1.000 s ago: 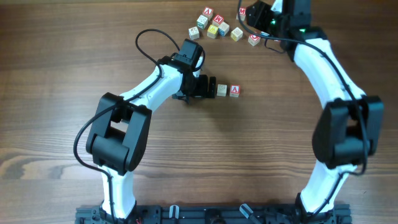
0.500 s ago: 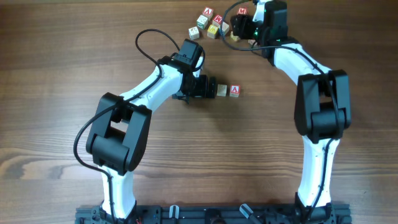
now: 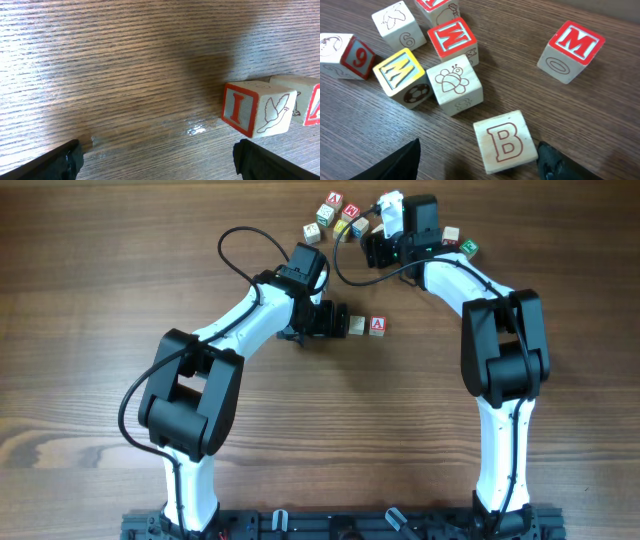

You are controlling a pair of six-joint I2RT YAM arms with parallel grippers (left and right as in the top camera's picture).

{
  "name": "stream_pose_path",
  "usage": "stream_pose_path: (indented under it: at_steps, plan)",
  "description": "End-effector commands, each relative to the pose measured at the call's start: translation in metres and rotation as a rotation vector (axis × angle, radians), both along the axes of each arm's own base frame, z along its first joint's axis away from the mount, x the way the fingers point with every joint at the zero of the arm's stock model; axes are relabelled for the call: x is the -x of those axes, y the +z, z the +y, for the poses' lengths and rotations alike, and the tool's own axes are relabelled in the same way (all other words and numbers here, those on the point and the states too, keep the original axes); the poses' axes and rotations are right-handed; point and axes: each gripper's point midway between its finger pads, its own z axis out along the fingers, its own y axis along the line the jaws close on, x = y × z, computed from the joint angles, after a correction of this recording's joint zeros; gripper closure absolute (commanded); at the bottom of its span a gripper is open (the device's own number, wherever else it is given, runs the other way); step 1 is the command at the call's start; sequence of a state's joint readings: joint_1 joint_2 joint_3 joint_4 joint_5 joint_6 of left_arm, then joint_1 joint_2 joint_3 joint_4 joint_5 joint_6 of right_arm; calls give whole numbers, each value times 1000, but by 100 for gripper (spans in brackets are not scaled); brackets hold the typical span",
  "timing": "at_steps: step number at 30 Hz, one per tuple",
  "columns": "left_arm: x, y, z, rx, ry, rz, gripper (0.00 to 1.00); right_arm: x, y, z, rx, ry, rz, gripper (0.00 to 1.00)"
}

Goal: Form a horizontal line
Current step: 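Grasp the B block with the right gripper from the cluster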

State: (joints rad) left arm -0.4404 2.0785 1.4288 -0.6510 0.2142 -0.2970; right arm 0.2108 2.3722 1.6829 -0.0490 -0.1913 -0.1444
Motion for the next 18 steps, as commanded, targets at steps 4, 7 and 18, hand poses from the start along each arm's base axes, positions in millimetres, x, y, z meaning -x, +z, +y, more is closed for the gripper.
stream_pose_path:
  at_steps: [4,7,18]
  plan:
    - [18,-34,16,-66,12,86,0,-2,-16,-8,57,0,5,36]
    - [18,-34,16,-66,12,86,0,2,-29,-9,64,2,29,39]
    - [18,-34,16,-66,13,86,0,-20,-6,-4,-11,-64,19,70]
